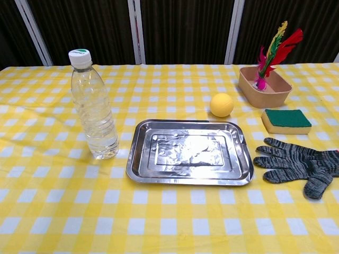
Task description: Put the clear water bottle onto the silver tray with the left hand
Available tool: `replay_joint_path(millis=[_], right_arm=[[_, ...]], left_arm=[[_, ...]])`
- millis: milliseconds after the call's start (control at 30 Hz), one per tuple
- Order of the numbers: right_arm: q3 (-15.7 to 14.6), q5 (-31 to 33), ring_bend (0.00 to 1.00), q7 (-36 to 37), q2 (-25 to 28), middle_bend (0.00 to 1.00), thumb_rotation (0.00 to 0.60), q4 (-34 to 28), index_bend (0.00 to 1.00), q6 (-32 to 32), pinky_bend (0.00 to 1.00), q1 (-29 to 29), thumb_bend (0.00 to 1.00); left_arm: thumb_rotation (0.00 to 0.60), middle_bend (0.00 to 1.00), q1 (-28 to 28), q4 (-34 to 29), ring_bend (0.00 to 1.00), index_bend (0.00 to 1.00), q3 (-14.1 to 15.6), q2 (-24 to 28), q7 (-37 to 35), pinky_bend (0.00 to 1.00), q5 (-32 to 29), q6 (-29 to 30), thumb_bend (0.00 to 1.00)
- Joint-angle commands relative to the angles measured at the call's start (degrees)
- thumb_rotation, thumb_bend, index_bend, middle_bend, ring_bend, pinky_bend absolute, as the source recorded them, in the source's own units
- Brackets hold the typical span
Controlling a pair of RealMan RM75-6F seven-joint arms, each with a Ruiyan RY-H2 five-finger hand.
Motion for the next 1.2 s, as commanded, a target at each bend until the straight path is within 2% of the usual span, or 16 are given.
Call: replay_joint_path(millis=[33, 500, 800, 900, 1000, 1067, 1200], right_arm=[[-0.04, 0.02, 0.00, -0.13, -0.02, 0.00, 0.600, 0.07, 0.08, -0.06, 0.00, 0.00, 0.05], [-0.16, 0.08, 0.00, -0.07, 0.05, 0.00, 0.600, 0.05, 0.08, 0.28, 0.00, -0.36, 0.05], [-0.27, -0.40, 0.00, -0.16, -0.08, 0.00, 0.600, 0.08, 0.08, 0.13, 0.00, -0.13, 0.05], [-0.20, -0.06, 0.00, -0.06, -0.07, 0.00, 0.600, 0.22, 0.08, -0.14, 0.00, -0.10, 0.05], [-0.17, -0.25, 0.00, 0.02, -0.06, 0.00, 0.600, 0.16, 0.08, 0.10, 0.00, -0.13, 0.05], [-0.28, -0.45, 0.00, 0.04, -0.06, 0.00, 0.600, 0.16, 0.08, 0.09, 0.00, -0.11, 0.05], [-0.18, -0.16, 0.00, 0.23, -0.12, 0.00, 0.600, 0.24, 0.08, -0.28, 0.00, 0.03, 0.05]], left_arm=[[0.600, 0.11, -0.14, 0.08, 0.00, 0.17, -0.06, -0.12, 0.14, 0.00, -0.21, -0.31, 0.22], [0.600, 0.11, -0.43, 0.09, 0.00, 0.17, -0.14, -0.08, -1.70, 0.00, 0.15, -0.40, 0.22], [0.600, 0.11, -0.67, 1.04, 0.00, 0.17, -0.51, -0.06, -5.07, 0.00, -0.71, -0.94, 0.22], [0.600, 0.11, -1.54, 1.03, 0.00, 0.17, -0.72, -0.70, -8.53, 0.00, -0.38, -1.96, 0.22], [0.600, 0.11, -3.49, 1.61, 0.00, 0.17, -0.44, -1.68, -14.78, 0.00, 0.20, -5.27, 0.22], [0.600, 0.11, -5.71, 1.49, 0.00, 0.17, -0.14, -1.98, -20.87, 0.00, -0.56, -10.02, 0.22], [0.600, 0.11, -9.53, 2.35, 0.00, 0.17, -0.78, -3.02, -27.59, 0.00, -3.20, -17.58, 0.22]])
